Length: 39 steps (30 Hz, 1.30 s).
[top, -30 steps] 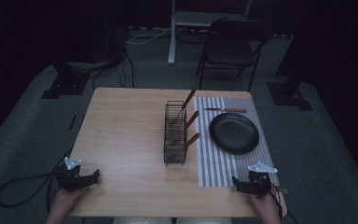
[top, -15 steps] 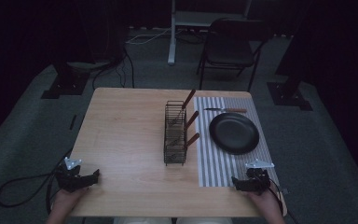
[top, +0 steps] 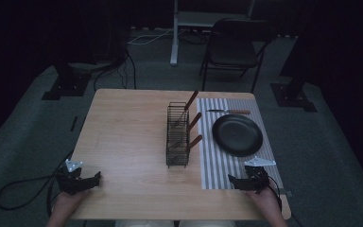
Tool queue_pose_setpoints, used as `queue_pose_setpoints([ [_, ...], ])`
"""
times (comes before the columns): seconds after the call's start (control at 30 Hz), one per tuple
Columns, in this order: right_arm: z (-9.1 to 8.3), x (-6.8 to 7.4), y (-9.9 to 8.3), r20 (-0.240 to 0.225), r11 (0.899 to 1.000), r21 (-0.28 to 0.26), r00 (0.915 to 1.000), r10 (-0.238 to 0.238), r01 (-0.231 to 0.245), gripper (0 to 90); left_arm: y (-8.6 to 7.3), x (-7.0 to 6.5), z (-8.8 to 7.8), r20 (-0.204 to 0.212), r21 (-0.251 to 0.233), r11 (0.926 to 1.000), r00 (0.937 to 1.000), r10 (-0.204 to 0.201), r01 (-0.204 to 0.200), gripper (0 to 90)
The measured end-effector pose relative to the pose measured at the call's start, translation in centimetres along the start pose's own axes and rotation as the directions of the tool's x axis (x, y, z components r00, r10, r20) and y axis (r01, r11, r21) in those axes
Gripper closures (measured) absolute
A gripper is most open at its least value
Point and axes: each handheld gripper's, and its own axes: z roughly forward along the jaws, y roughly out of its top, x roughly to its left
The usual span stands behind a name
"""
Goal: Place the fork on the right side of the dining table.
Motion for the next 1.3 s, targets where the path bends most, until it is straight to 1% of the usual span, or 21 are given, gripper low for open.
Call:
queue_pose_setpoints([
  [0.1,-0.1,0.4,0.9,-0.013,1.000,-0.021,0.9998,-0.016,0.016,17.1,0.0,0.0,0.0,0.000,0.000,1.0000,1.0000,0.000,0.000,1.6],
  [0.3,-0.2,1.0,2.6,-0.037,0.998,-0.053,0.9989,-0.029,0.027,17.2,0.0,0.0,0.0,0.000,0.000,1.0000,1.0000,0.000,0.000,1.6],
  [0.4,-0.3,1.2,3.5,-0.038,0.997,-0.069,0.9985,-0.038,0.035,17.2,0.0,0.0,0.0,0.003,0.000,1.0000,1.0000,0.003,-0.003,1.6],
  [0.47,-0.5,1.3,4.1,-0.035,0.996,-0.079,0.9983,-0.047,0.045,19.5,0.0,0.0,0.0,0.004,0.001,1.0000,1.0000,0.005,-0.005,1.6],
  [0.53,-0.8,1.5,4.8,-0.047,0.994,-0.096,0.9973,-0.057,0.052,19.5,0.0,0.0,0.0,0.004,0.001,1.0000,1.0000,0.006,-0.006,1.6],
  [0.73,-1.3,2.1,7.0,-0.050,0.989,-0.128,0.9951,-0.085,0.078,19.8,0.0,0.0,0.0,0.004,0.002,1.0000,1.0000,0.006,-0.006,1.6],
  [0.77,-1.3,2.1,7.0,-0.050,0.989,-0.128,0.9951,-0.085,0.078,19.8,0.0,0.0,0.0,0.004,0.002,1.0000,1.0000,0.006,-0.006,1.6],
  [0.83,-1.5,2.4,8.1,-0.048,0.984,-0.151,0.9939,-0.100,0.091,22.3,0.0,0.0,0.0,0.004,0.001,1.0000,1.0000,0.005,-0.005,1.6],
  [0.9,-1.6,2.5,8.7,-0.057,0.983,-0.161,0.9930,-0.103,0.093,22.3,0.0,0.0,0.0,0.004,0.002,1.0000,1.0000,0.006,-0.006,1.6],
  [1.0,-1.6,2.7,9.7,-0.073,0.981,-0.171,0.9913,-0.110,0.096,22.4,0.0,0.0,0.0,0.004,0.001,1.0000,1.0000,0.006,-0.006,1.6],
  [1.13,-1.7,2.7,11.1,-0.067,0.977,-0.181,0.9893,-0.130,0.116,23.4,-0.1,0.0,-0.1,0.004,0.001,1.0000,1.0000,0.005,-0.005,1.6],
  [1.2,-1.7,2.7,11.8,-0.066,0.975,-0.188,0.9892,-0.131,0.116,23.4,-0.1,0.0,-0.1,0.004,0.001,1.0000,1.0000,0.004,-0.004,1.6],
  [1.3,-1.8,2.8,12.7,-0.077,0.973,-0.199,0.9881,-0.133,0.115,23.5,-0.1,0.0,-0.1,0.003,0.001,1.0000,1.0000,0.005,-0.005,1.6],
])
